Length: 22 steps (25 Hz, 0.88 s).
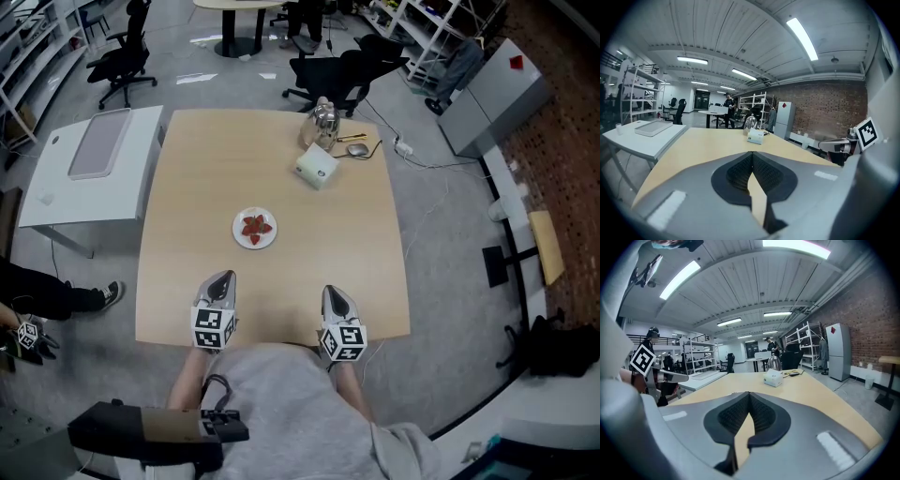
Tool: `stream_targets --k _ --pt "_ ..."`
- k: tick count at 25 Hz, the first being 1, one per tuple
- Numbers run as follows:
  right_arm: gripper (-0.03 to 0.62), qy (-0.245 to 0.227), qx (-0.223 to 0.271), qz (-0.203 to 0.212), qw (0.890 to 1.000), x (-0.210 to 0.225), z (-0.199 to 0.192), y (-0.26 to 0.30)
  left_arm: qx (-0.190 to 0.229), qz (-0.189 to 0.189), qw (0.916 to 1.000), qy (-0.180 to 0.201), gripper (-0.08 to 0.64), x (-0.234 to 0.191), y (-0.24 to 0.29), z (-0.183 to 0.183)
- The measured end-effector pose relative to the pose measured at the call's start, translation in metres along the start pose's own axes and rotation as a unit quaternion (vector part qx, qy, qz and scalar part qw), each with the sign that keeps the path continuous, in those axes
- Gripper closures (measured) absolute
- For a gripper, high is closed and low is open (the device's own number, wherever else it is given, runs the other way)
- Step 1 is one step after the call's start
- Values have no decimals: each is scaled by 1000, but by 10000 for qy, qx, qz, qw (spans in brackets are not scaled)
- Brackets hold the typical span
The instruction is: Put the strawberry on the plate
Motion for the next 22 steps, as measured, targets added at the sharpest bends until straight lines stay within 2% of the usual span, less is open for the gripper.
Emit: stream_targets --k 22 --pt "586 80 8 -3 10000 0 -1 1 19 -22 10000 21 540 2 0 0"
Point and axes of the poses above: the fingertips, and each gripper's own axes: y forward along the fingers, x to its right, z out of its top, the point moved 10 cm from there along -y, backward along the fingers, and after that the axes turned 7 degrees about y, right-handed, at the moved point
